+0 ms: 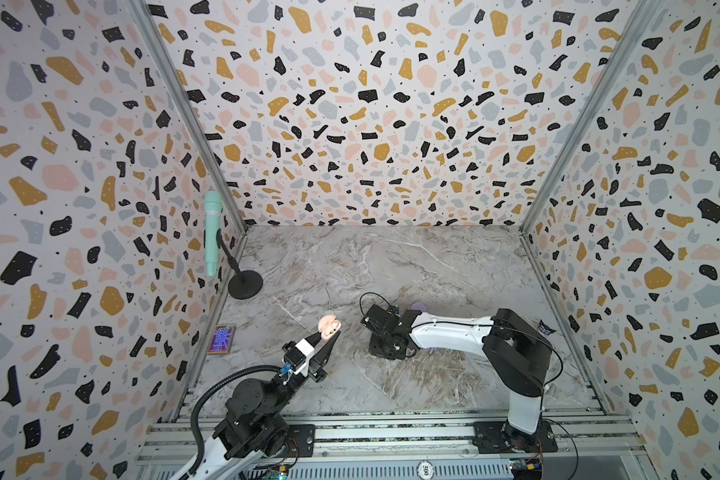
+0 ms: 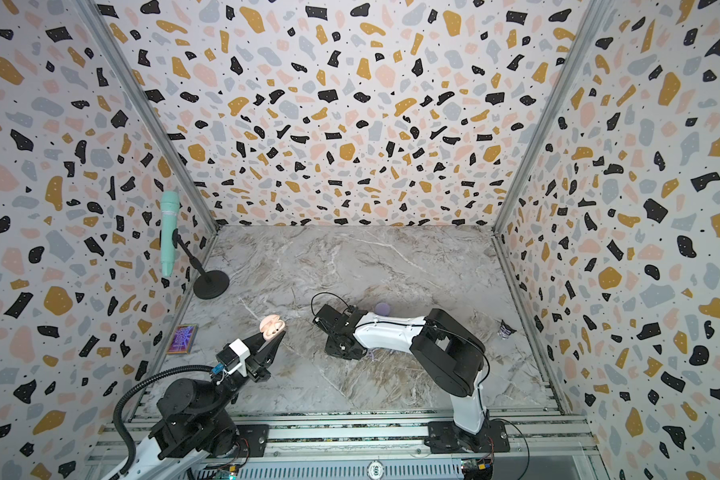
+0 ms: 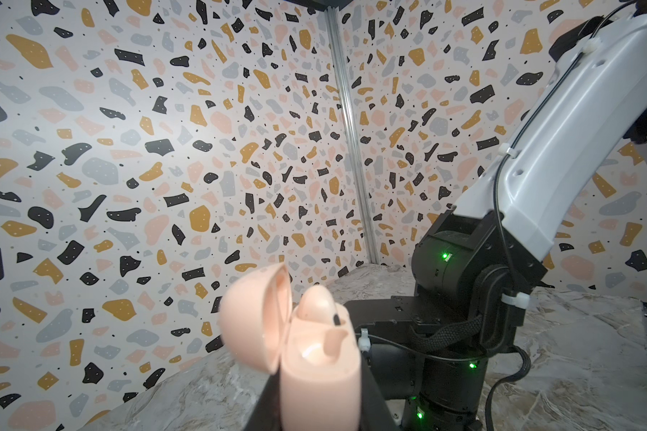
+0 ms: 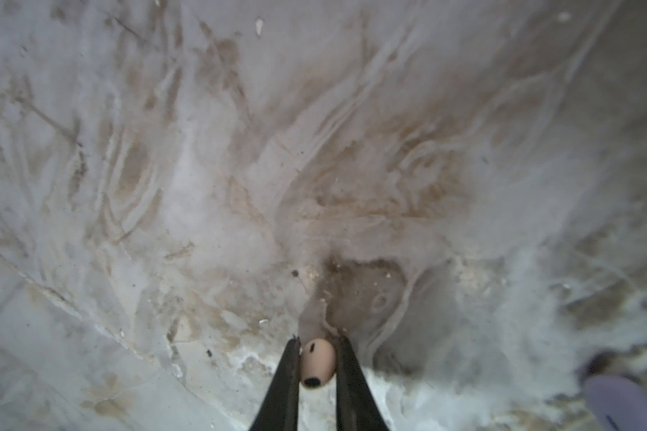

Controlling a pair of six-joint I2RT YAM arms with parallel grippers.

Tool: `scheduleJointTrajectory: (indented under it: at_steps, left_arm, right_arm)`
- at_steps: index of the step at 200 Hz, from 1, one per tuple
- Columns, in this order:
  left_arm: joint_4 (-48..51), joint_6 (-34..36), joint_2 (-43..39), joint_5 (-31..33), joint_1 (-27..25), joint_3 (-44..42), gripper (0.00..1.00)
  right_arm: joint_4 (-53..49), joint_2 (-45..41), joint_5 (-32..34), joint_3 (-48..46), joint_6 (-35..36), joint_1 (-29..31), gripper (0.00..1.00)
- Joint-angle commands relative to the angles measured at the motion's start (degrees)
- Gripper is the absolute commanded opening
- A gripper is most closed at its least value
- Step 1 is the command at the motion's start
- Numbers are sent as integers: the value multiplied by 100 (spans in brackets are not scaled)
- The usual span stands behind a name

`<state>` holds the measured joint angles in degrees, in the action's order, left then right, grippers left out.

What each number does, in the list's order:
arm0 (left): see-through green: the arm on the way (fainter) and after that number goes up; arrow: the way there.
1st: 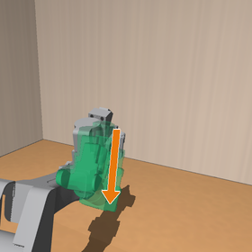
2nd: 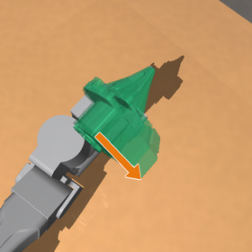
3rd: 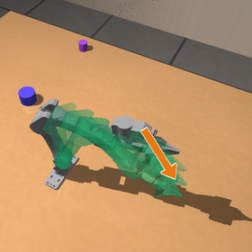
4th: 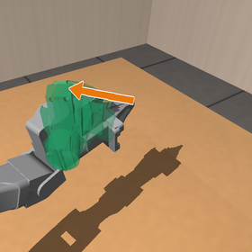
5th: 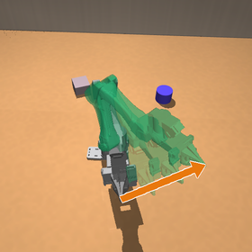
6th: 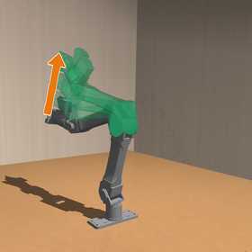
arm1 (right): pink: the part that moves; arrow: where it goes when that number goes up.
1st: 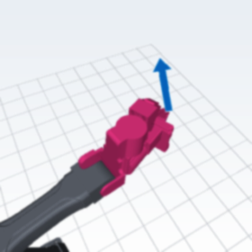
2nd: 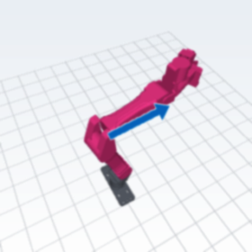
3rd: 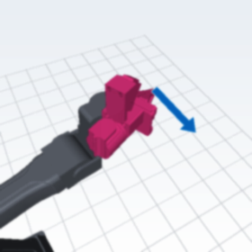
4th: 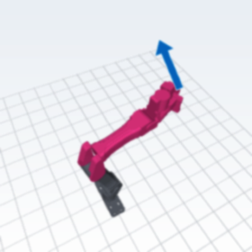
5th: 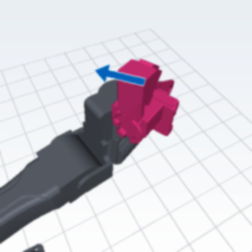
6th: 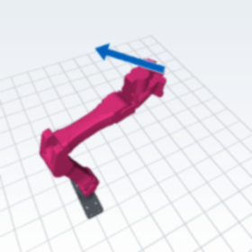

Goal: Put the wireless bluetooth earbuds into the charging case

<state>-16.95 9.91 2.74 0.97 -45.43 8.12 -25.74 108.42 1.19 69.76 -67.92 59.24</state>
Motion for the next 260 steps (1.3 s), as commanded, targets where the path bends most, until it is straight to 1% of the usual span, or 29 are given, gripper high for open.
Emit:
scheduleJointTrajectory:
  at_steps: [1,37,63,111,140,159,187,204,212,227,244,260]
  left_arm:
    - [-212,68,-8,4,8,-51,0]
    - [-195,29,77,-18,8,-39,0]
    - [-225,-192,277,-126,8,27,0]
    - [-405,-680,1051,-703,4,353,0]
    - [-519,-1522,1593,-933,-1,564,0]
    - [-720,-2350,1675,-964,-18,515,0]
    - [-996,-3024,1486,-406,-164,150,0]
    - [-1076,-3381,1411,187,-275,-66,0]
    - [-1198,-3501,1396,328,-325,-195,0]
    - [-1207,-3472,1420,579,-449,-352,0]
    - [-1066,-3430,1468,1228,-616,-500,0]
    - [-1211,-3144,1548,1611,-814,-645,0]
  right_arm:
    - [-56,12,-26,-152,526,-9,15]
    - [164,-438,373,-403,1042,-9,15]
    - [358,-816,686,-621,1330,-9,16]
    - [638,-1397,882,-920,1782,0,16]
    - [691,-1633,973,-1084,1940,8,16]
    - [733,-1782,1032,-1211,2000,29,16]
    - [785,-1955,1066,-1365,2065,93,16]
    - [759,-2080,1211,-1414,2080,157,16]
    - [738,-2144,1281,-1443,2089,187,16]
    - [707,-2257,1356,-1465,2098,227,16]
    - [703,-2388,1430,-1511,2131,274,16]
    - [660,-2509,1580,-1511,2158,345,16]
